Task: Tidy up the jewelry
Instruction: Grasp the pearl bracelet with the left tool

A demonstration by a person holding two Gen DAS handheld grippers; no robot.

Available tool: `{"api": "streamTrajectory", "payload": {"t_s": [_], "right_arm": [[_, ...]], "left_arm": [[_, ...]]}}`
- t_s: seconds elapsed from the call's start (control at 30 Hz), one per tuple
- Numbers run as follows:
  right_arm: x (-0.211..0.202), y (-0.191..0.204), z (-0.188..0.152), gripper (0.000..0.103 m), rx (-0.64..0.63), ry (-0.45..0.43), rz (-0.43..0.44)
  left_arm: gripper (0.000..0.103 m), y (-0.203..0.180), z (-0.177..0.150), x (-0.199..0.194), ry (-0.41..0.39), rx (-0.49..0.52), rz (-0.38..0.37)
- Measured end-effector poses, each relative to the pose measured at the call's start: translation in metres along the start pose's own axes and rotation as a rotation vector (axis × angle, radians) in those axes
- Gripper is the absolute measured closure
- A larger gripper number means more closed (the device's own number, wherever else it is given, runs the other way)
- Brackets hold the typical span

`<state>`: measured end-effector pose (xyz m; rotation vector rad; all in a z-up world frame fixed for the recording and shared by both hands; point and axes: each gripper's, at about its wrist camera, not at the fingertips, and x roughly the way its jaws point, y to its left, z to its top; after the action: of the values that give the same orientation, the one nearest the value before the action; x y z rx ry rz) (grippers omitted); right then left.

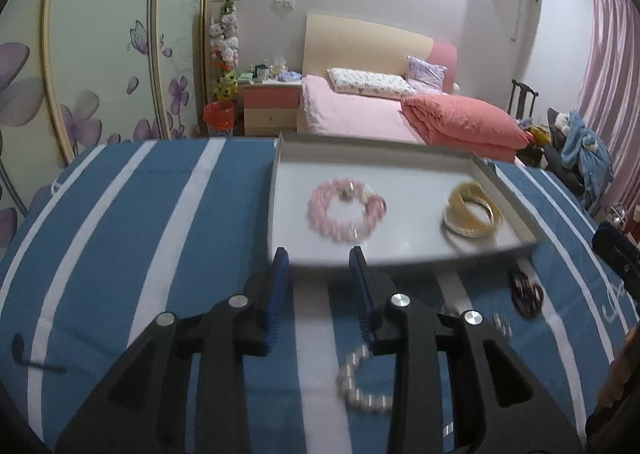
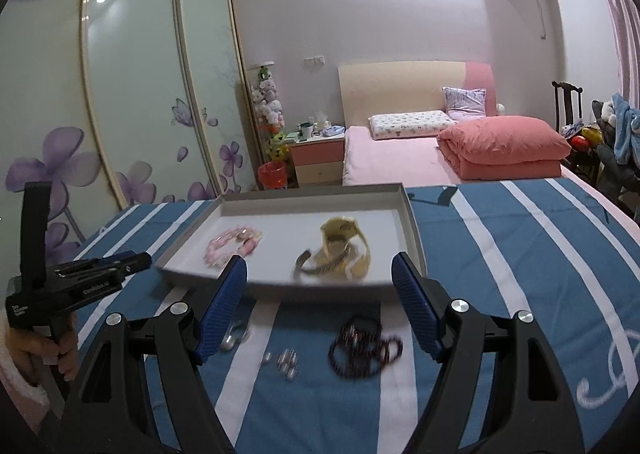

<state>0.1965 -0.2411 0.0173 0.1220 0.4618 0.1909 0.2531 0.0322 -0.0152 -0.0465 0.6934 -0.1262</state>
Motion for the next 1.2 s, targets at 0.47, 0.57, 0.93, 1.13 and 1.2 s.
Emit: {"api": "streamTrajectory", "payload": {"t_s": [0.47, 0.57, 0.93, 1.13, 1.2], "right_arm": [[-0.031, -0.002, -0.032, 0.028, 0.019, 0.011, -0.007], [-0.029, -0.006, -0.033, 0.028, 0.023, 0.013, -0.014], [-0.001, -0.022, -0.042, 0.028, 0.045, 0.127, -0.052], [0.028, -0.025, -0.047, 0.028, 0.029, 0.253, -0.099], [0.038, -0.026, -0.049, 0.028, 0.027, 0.297, -0.115]], "left_arm": [[0.075, -0.043, -0.043, 0.031, 0.210, 0.163, -0.022], [0.089, -0.042, -0.045, 0.032, 0.210, 0.181, 0.006], [0.093, 0.014, -0.031, 0.027, 0.182, 0.049, 0.091], [0.093, 0.029, -0.017, 0.003, 0.083, 0.009, 0.082], [0.093, 0.031, -0.014, -0.002, 0.062, 0.003, 0.076]]}}
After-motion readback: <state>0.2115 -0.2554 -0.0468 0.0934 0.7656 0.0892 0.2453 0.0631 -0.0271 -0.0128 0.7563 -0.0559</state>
